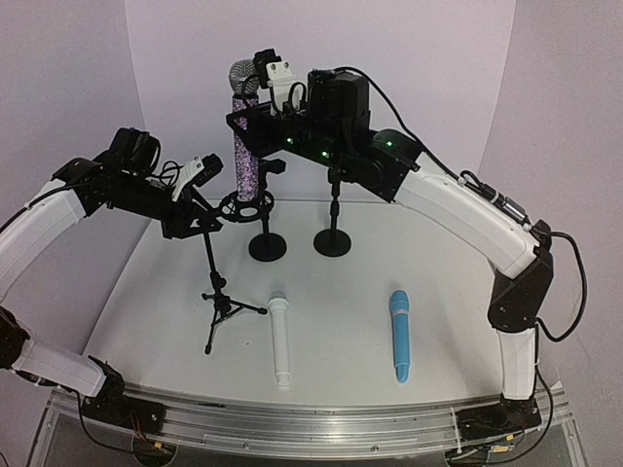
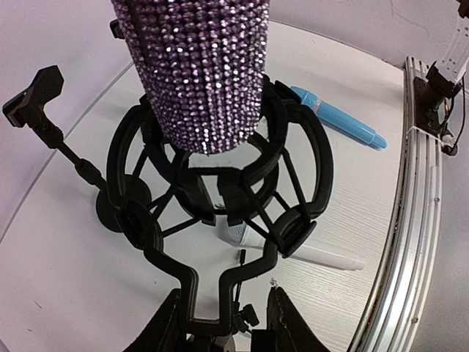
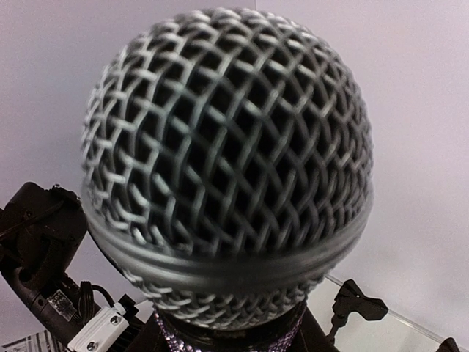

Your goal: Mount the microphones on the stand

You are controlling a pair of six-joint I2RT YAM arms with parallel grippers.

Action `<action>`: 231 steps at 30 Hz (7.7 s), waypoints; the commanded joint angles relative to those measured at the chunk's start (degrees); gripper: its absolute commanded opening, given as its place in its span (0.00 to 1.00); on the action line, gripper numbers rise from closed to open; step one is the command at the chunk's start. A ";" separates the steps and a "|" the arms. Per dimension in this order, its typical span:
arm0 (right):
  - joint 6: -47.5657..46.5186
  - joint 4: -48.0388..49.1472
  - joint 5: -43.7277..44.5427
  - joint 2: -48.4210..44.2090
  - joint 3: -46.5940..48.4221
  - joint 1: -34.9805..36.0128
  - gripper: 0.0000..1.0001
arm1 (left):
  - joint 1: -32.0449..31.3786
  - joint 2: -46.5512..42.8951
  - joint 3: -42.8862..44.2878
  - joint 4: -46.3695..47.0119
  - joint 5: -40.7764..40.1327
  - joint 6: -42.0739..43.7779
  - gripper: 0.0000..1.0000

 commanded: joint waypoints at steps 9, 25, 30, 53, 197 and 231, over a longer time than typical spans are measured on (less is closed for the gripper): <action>3.25 -1.76 -0.42 -0.16 -1.39 0.26 0.00 | -0.11 -1.59 -0.60 2.94 1.72 -1.22 0.00; 9.30 -2.55 -2.87 1.69 -6.16 0.26 0.00 | -0.17 -6.07 -7.55 13.16 1.53 -6.01 0.00; 9.82 -2.31 -2.82 0.96 -9.27 0.26 0.00 | -0.14 -7.88 -10.17 16.82 2.08 -6.78 0.00; 4.84 14.28 -7.73 -5.32 -34.79 2.25 0.02 | -0.03 -7.91 -11.00 19.43 1.77 -6.37 0.00; 5.78 6.38 14.47 -33.65 -55.11 -1.89 0.98 | 32.99 -12.26 -3.49 28.72 33.71 -5.58 0.89; 4.39 -0.97 19.27 -37.58 -63.85 -9.24 0.98 | -12.70 23.87 -25.81 88.47 -41.81 -22.49 0.87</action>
